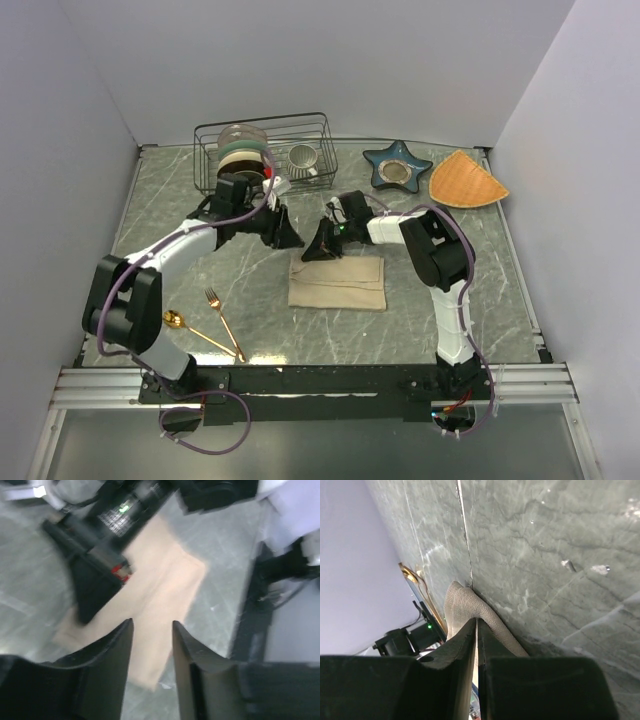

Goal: Fold the napkin into a case and place the utensils inside
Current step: Smooth out the 2/3-rectangle-folded napkin at the center of the board.

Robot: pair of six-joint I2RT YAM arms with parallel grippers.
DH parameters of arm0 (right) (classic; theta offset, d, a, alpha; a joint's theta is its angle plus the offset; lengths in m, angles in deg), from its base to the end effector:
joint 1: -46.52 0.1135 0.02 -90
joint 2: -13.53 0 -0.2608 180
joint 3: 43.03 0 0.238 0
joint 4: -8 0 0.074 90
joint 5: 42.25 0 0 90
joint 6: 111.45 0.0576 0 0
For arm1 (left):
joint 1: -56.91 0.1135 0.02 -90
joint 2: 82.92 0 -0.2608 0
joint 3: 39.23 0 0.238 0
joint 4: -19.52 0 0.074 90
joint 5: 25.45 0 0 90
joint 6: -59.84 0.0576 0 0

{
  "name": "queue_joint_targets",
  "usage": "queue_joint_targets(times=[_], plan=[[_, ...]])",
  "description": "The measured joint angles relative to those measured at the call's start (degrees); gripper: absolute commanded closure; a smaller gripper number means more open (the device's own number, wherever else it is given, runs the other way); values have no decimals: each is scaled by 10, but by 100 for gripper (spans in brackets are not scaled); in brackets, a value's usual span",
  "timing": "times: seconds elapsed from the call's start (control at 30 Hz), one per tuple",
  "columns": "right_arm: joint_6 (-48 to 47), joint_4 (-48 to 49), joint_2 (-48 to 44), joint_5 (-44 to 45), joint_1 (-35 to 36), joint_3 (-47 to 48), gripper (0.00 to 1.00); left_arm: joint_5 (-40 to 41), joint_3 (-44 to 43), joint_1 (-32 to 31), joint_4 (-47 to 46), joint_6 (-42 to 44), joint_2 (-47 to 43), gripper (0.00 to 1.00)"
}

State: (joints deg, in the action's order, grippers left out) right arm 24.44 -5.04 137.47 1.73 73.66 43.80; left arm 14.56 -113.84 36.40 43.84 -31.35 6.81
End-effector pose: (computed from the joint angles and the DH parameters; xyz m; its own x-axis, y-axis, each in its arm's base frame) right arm 0.3624 0.2323 0.0988 -0.9976 0.0489 -0.0494 -0.0155 0.5352 0.8446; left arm 0.2976 -0.1584 0.2417 -0.6111 0.2143 -0.7620 0.7668 0.3995 -0.5025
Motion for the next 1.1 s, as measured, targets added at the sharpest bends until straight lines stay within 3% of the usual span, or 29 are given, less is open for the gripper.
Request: queue_joint_targets(times=[0.23, 0.4, 0.57, 0.77, 0.97, 1.1], plan=[[-10, -5, 0, 0, 0, 2, 87, -97, 95, -3, -212, -245, 111, 71], [-16, -15, 1, 0, 0, 9, 87, -113, 132, 10, -271, -343, 199, 75], [-32, -32, 2, -1, 0, 19, 83, -133, 121, 48, -283, -392, 270, 77], [-73, -92, -22, -3, -3, 35, 68, -129, 122, 54, -285, -405, 271, 80], [-144, -168, -165, -26, -28, -5, 64, -118, 127, 53, -285, -407, 264, 81], [-193, -199, -254, -51, -45, -89, 67, -111, 130, 53, -286, -413, 261, 81]])
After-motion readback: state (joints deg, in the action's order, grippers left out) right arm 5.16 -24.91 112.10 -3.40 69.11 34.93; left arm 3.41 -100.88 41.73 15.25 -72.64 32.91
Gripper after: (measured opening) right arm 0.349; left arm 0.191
